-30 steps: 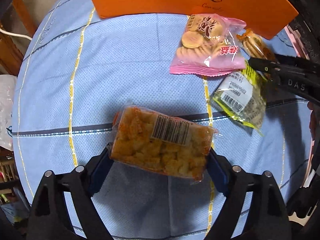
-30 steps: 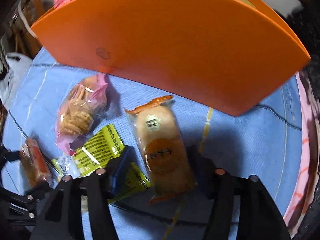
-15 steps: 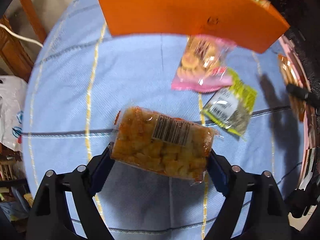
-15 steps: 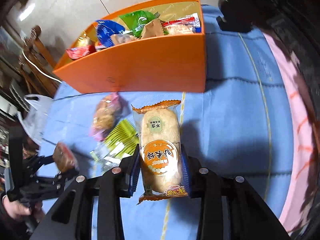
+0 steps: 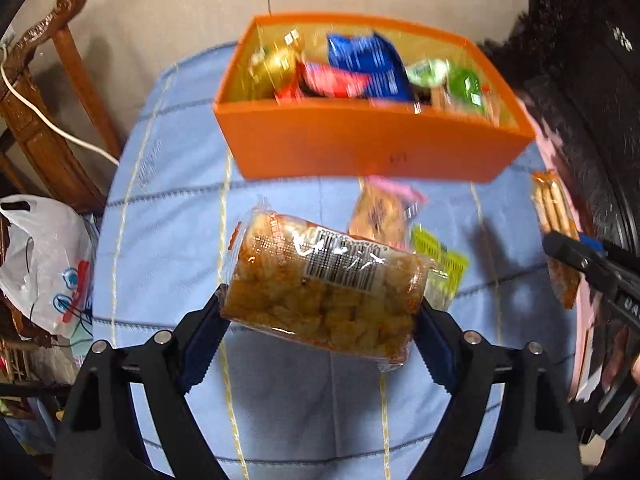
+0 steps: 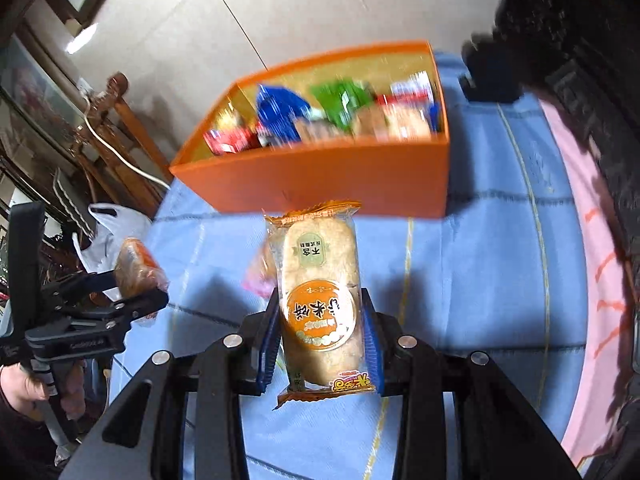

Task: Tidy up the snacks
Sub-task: 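Carry the cracker bag and bread roll into the orange box and release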

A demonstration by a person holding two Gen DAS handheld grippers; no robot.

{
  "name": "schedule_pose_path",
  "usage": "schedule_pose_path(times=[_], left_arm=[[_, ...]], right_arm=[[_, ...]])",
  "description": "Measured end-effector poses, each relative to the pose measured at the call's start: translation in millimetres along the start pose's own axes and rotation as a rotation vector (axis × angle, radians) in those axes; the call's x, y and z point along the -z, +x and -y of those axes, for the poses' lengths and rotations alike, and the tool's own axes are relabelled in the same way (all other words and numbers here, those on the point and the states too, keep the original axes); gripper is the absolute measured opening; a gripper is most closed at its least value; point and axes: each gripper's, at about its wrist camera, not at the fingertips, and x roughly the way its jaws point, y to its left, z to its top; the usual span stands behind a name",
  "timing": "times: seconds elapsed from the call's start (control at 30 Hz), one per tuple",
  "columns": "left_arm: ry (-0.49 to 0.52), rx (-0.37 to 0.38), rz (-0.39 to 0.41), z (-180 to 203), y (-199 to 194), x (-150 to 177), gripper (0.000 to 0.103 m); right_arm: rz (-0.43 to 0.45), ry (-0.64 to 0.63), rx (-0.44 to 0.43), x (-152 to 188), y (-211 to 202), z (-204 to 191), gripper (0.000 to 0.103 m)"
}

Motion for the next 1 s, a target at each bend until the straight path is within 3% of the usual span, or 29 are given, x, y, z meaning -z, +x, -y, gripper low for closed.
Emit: schedule_pose_path(times=[0.37,0.57,0.7,0.77,0.8,0.83,0.9,1.0], left_arm=[[-0.006,-0.005,0.129,-2,-18,-93,0.082],[-0.006,0.007,0.145,11,4,-158,0.082],[-0.019,0.016,0.147,18,20,-184,0.084],[-0.043,-0.017,0.166,19,28,-193,0.092],[-0.051,-0.055,0.195,19,27,-194,0.099],[-0.055,-0.081,0.217,20,25,-191,0.098],[-0.046,-0.075,0.207,19,26,-186,0.098],[-0.038,-0.043,0.136,14,32,-170,0.098]], right_arm=[[0.144,-0.040,0.002,-86,-7,-8,0.036],[0.177,-0.019,0.023,-147,21,-8,0.036],[0.179,0.009,0.045,-167,39,-4,0.038],[0.184,0.044,0.046,-171,44,1,0.064],[0.207,0.084,0.053,-170,43,6,0.085],[0.235,0.120,0.040,-166,38,10,0.092],[0.236,0.122,-0.005,-156,34,11,0.093],[0.199,0.099,0.017,-128,31,12,0.094]])
